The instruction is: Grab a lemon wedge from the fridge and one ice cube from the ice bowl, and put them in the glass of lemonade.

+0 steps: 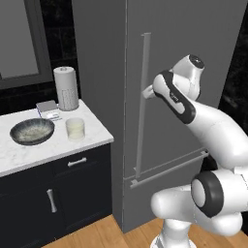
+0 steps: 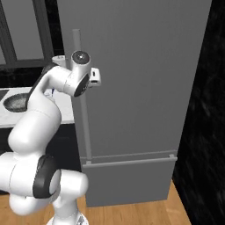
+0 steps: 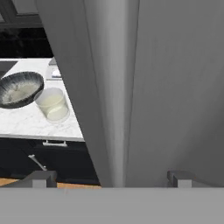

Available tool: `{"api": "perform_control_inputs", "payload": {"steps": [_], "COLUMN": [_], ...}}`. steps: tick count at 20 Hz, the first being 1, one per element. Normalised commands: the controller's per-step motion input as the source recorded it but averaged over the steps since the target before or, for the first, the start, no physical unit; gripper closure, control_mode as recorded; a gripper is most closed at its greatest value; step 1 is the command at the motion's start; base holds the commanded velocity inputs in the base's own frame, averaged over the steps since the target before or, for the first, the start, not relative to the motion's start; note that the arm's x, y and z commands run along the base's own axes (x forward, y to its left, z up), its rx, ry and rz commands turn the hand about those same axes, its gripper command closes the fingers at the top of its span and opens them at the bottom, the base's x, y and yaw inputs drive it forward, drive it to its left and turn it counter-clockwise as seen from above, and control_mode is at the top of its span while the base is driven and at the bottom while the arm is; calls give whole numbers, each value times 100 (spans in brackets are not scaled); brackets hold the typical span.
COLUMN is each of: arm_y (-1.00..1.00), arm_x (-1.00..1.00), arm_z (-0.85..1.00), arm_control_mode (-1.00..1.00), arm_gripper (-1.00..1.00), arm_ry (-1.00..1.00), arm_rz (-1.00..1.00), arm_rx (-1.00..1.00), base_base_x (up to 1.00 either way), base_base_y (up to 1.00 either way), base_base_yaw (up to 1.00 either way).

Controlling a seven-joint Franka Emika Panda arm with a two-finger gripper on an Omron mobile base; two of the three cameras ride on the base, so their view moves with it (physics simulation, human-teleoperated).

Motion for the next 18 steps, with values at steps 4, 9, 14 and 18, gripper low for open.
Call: {"api": "perform_control_inputs", "payload": {"steps": [4, 9, 14, 18], "arm_y": [41, 18, 0, -3], "arm_x": [31, 9, 52, 28], "arm_z": [-13, 4, 2, -12], "arm_control_mode": [-100, -100, -100, -100], "arm_gripper": [-100, -100, -100, -100], "arm_ry": [-2, 7, 12, -3], "arm_rz": [0, 0, 0, 0], "arm_rx": [0, -4, -2, 0], "base_base_x": [0, 0, 0, 0], "base_base_y": [0, 0, 0, 0], "base_base_yaw": [0, 0, 0, 0]}}
